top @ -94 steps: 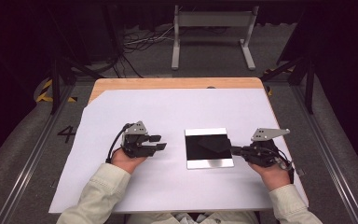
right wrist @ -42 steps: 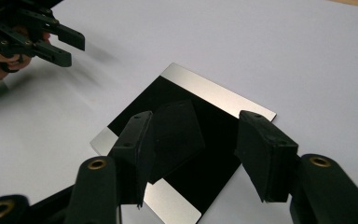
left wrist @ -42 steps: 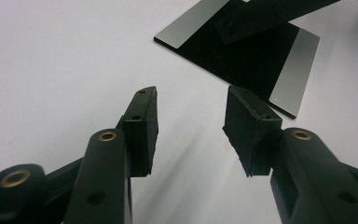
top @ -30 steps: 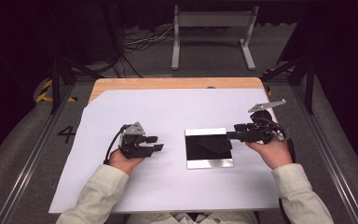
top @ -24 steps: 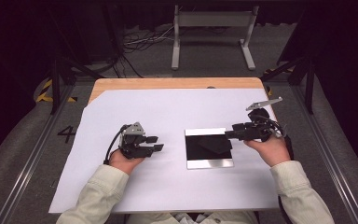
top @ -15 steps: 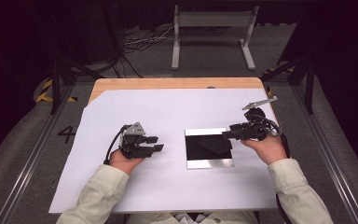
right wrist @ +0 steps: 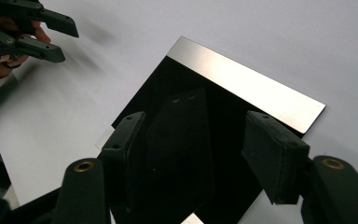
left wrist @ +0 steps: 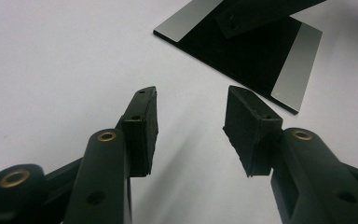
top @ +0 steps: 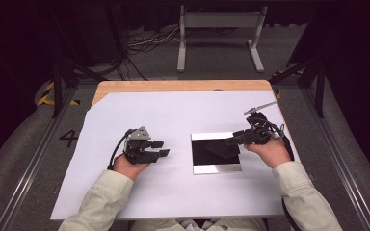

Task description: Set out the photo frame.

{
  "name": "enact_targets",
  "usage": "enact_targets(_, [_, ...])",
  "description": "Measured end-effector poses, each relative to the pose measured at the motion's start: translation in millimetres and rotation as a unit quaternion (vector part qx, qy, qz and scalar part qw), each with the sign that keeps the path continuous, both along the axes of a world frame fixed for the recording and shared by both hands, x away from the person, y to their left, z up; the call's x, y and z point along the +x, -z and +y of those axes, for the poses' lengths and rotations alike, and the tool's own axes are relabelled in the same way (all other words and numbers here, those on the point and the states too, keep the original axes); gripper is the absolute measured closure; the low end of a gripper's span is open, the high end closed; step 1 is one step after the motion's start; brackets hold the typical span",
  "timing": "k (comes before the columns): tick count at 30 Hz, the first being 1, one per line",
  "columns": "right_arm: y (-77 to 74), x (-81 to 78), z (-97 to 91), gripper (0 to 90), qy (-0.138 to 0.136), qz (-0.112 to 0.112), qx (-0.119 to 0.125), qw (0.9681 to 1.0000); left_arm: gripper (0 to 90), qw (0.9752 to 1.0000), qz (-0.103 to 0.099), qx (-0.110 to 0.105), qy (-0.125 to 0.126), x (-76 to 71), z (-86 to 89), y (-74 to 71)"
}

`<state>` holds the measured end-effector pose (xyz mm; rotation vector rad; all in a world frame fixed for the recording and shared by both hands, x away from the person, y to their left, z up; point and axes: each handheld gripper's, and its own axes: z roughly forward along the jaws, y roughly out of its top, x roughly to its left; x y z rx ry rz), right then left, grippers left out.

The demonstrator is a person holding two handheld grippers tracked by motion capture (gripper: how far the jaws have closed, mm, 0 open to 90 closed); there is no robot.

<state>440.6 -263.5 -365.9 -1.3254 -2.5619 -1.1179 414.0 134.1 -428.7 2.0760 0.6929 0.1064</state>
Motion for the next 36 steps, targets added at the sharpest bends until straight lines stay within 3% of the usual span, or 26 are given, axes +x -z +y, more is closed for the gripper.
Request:
enact_targets(17, [14.0,2.7,1.9,39.8,-0.002,0.045,0.013,0.9989,54.4,1.0,0.001,0.002,0.002,0.1,-1.0,0.7])
enact_targets(24, [21.6,0.4,-4.9,38.9,0.008,0.068,0.054,0.9962,54.3,1.0,-0.001,0.003,0.002,0.2,-1.0,0.8])
enact_targets(29, [23.4,-2.4,-8.3,38.2,0.011,0.071,0.07,0.9949,54.3,1.0,0.0,0.001,0.0,0.1,-0.6,0.4])
enact_targets(36, [29.5,-4.8,-12.6,36.2,0.013,0.097,0.098,0.9904,54.2,1.0,-0.002,0.004,0.001,0.3,-0.6,0.4])
